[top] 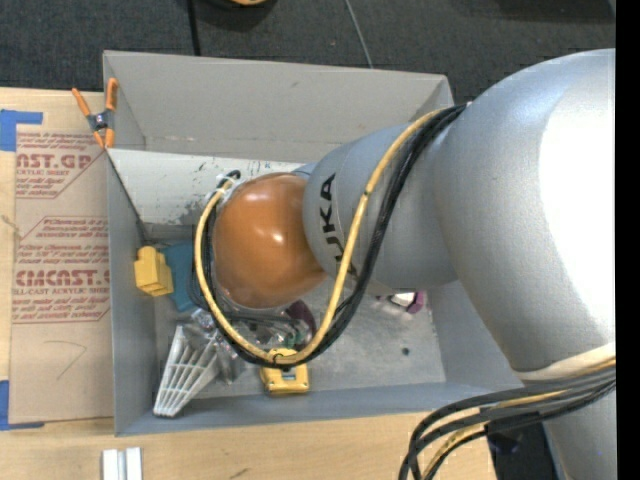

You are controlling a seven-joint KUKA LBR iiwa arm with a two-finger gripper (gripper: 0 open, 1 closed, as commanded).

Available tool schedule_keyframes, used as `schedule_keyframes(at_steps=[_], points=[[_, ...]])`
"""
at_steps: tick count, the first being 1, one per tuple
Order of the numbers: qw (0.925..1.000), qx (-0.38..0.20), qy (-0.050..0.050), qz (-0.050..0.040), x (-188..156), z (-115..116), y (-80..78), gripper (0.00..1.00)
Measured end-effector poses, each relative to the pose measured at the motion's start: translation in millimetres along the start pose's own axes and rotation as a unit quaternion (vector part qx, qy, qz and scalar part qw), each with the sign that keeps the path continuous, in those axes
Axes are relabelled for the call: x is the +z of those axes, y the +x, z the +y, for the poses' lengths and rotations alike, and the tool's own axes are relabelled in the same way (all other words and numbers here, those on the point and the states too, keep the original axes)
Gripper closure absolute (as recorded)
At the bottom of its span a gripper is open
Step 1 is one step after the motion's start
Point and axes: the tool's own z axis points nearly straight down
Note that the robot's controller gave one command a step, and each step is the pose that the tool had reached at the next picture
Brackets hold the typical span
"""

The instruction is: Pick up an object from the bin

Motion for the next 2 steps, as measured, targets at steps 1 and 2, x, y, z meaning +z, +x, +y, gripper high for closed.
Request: schedule_keyframes(at_steps=[1, 2], points=[[1.0000, 0.000, -0.001, -0.0013, -10, 1, -0.6, 1.00], [1.0000, 0.000, -0.001, 0.0005, -22, 1, 0.0, 1.00]])
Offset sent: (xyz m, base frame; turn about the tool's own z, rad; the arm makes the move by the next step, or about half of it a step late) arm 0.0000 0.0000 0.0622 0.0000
